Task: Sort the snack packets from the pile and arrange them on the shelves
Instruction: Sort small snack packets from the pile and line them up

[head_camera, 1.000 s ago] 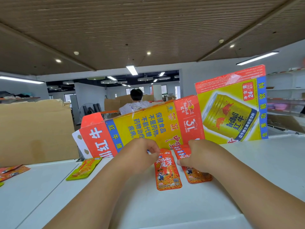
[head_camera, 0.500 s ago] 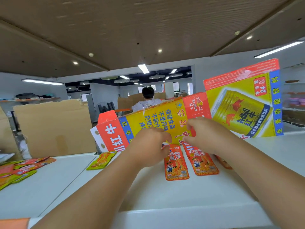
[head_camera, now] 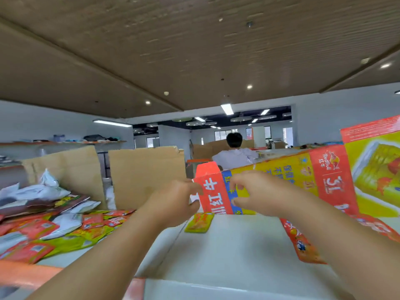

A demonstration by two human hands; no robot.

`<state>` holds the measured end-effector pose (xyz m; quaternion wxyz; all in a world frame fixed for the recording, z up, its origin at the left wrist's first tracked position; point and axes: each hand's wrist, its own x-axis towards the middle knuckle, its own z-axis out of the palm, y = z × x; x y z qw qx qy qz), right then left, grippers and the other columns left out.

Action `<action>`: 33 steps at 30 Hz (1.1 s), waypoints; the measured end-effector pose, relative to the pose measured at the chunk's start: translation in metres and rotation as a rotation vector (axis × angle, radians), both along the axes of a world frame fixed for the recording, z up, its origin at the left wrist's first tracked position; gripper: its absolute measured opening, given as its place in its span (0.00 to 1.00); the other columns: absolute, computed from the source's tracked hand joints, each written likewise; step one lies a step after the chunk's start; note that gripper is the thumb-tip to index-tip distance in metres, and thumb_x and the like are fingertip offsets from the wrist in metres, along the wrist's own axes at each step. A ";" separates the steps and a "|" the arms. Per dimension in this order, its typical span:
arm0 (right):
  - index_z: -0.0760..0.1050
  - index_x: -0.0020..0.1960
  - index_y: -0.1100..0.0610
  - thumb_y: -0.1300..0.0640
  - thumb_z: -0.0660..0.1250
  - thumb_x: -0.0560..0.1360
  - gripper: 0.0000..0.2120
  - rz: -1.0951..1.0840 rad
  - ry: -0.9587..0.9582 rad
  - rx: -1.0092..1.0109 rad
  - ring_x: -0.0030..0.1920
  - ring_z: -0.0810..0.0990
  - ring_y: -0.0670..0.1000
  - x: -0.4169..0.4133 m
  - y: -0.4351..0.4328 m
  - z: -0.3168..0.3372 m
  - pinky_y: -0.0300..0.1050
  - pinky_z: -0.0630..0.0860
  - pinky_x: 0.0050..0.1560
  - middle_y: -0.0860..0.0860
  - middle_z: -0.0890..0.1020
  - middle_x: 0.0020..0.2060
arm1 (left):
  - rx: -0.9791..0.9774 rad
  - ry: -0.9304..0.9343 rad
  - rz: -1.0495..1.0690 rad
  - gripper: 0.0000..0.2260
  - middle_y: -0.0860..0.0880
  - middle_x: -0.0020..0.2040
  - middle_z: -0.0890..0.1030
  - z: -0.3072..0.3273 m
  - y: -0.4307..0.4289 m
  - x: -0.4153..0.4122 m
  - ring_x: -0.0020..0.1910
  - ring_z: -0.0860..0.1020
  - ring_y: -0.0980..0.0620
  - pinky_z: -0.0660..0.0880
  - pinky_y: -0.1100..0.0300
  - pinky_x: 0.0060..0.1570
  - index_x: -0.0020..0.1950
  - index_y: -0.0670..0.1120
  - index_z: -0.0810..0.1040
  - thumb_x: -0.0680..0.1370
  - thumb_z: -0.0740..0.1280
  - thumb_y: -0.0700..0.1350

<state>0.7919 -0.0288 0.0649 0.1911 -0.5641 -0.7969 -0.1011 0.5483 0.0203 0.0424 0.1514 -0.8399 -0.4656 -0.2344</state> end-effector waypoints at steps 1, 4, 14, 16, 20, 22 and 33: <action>0.74 0.57 0.44 0.43 0.67 0.76 0.11 0.028 0.002 0.000 0.50 0.76 0.50 -0.019 0.004 0.000 0.46 0.77 0.48 0.43 0.77 0.51 | -0.022 -0.014 0.037 0.13 0.59 0.56 0.79 0.000 0.004 -0.021 0.53 0.78 0.52 0.77 0.56 0.48 0.62 0.59 0.79 0.78 0.64 0.50; 0.75 0.54 0.44 0.44 0.68 0.76 0.09 0.092 0.009 -0.025 0.45 0.76 0.48 -0.081 0.018 -0.001 0.42 0.74 0.41 0.42 0.75 0.45 | -0.052 -0.044 0.104 0.13 0.60 0.55 0.79 -0.003 0.018 -0.085 0.53 0.79 0.52 0.78 0.53 0.51 0.59 0.60 0.78 0.76 0.62 0.53; 0.78 0.56 0.54 0.49 0.66 0.77 0.12 0.100 -0.152 -0.198 0.46 0.78 0.56 -0.286 0.091 -0.004 0.47 0.76 0.45 0.53 0.82 0.50 | -0.135 0.004 0.310 0.11 0.54 0.55 0.82 -0.018 0.051 -0.291 0.54 0.79 0.49 0.76 0.56 0.49 0.58 0.57 0.81 0.77 0.66 0.54; 0.79 0.55 0.53 0.48 0.66 0.77 0.11 0.120 -0.150 -0.237 0.46 0.79 0.56 -0.320 0.103 -0.009 0.48 0.76 0.45 0.52 0.82 0.49 | -0.165 0.006 0.303 0.11 0.56 0.58 0.82 -0.025 0.058 -0.323 0.57 0.78 0.50 0.75 0.57 0.52 0.59 0.59 0.81 0.77 0.67 0.55; 0.80 0.56 0.52 0.47 0.67 0.77 0.12 0.136 -0.164 -0.318 0.50 0.80 0.55 -0.375 0.133 -0.024 0.49 0.77 0.50 0.51 0.82 0.50 | -0.161 -0.037 0.291 0.16 0.54 0.64 0.80 -0.045 0.073 -0.364 0.63 0.77 0.50 0.75 0.55 0.57 0.65 0.58 0.79 0.78 0.66 0.55; 0.79 0.56 0.53 0.47 0.67 0.76 0.13 0.124 -0.166 -0.340 0.51 0.80 0.56 -0.393 0.148 -0.032 0.50 0.77 0.51 0.52 0.82 0.51 | -0.133 -0.077 0.273 0.15 0.55 0.61 0.81 -0.060 0.081 -0.375 0.62 0.77 0.49 0.76 0.53 0.56 0.63 0.58 0.80 0.76 0.65 0.55; 0.76 0.61 0.45 0.42 0.70 0.73 0.17 0.223 0.067 -0.298 0.46 0.81 0.50 -0.421 0.177 -0.077 0.51 0.79 0.50 0.46 0.81 0.48 | -0.115 -0.172 0.216 0.15 0.54 0.54 0.80 -0.086 0.103 -0.386 0.57 0.75 0.48 0.75 0.51 0.53 0.58 0.59 0.81 0.73 0.64 0.54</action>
